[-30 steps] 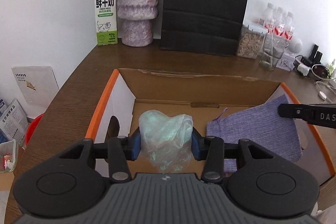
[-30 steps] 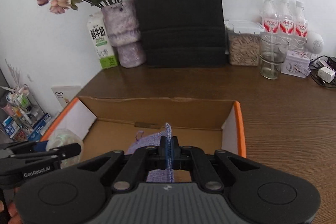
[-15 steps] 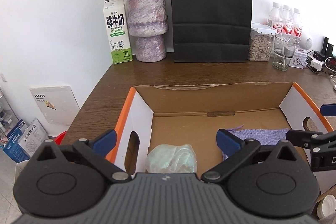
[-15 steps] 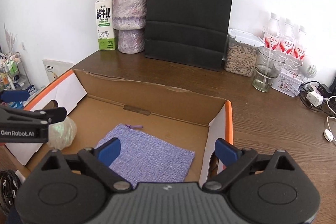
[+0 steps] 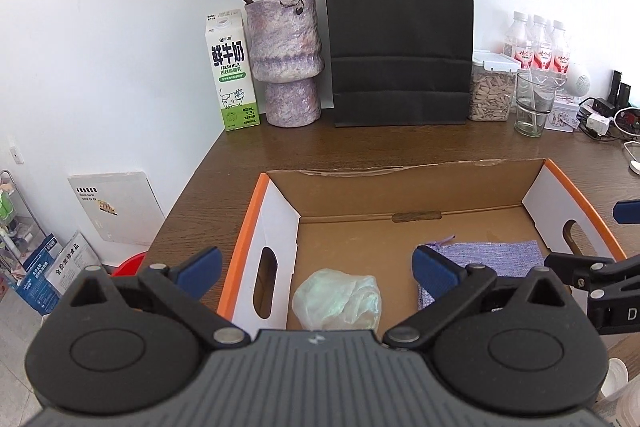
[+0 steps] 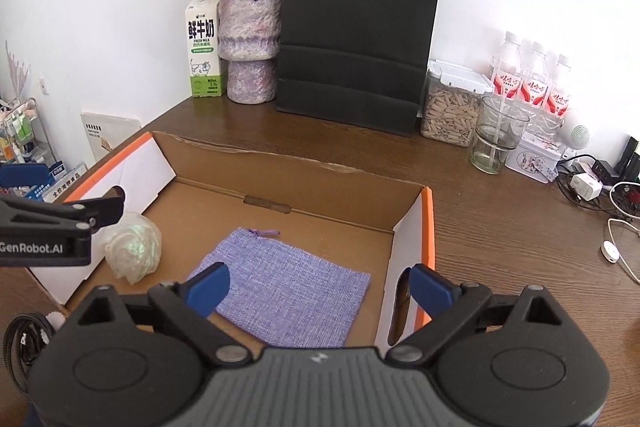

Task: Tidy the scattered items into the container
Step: 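Move both tools back out of the box toward the remaining items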

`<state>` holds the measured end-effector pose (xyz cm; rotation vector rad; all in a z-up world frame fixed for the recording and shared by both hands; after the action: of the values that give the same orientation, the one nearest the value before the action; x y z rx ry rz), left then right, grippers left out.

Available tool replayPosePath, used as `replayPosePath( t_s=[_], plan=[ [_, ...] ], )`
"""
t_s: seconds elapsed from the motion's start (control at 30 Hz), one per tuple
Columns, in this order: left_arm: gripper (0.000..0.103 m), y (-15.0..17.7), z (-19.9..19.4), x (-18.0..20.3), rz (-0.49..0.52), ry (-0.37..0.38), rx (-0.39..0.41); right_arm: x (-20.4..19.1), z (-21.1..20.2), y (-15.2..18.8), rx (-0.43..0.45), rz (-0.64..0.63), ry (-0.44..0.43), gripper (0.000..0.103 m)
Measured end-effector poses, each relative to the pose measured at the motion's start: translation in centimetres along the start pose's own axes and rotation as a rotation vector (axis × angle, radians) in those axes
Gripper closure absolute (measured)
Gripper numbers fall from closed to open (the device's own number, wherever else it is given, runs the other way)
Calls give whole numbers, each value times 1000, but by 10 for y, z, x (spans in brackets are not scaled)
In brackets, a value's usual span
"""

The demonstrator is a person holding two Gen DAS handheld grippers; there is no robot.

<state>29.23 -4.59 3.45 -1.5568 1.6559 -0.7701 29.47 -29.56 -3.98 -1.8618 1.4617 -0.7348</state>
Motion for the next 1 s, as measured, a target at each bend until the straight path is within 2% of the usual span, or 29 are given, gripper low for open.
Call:
replayPosePath(
  t_s=[0.3, 0.63, 1.0],
  plan=[
    [0, 3, -30, -1, 5, 18, 22, -5, -39, 3, 49, -6, -2, 6],
    [0, 12, -70, -4, 20, 63, 53, -9, -88, 22, 108, -29, -16, 6],
    [0, 48, -105, -15, 41, 69, 84, 1, -127, 78, 161, -45, 18, 6]
  ],
)
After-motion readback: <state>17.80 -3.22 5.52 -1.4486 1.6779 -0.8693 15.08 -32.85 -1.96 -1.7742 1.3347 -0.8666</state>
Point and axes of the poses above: each gripper's, at about its wrist camera, not at the fingertips, and z roughly the way its jaws point, x to its right, y to its underside, the point moved 4 cm from there along z, roughly the way its jaws point, and after that the axes turned 2 degrees about x, right-handed, at the moved point
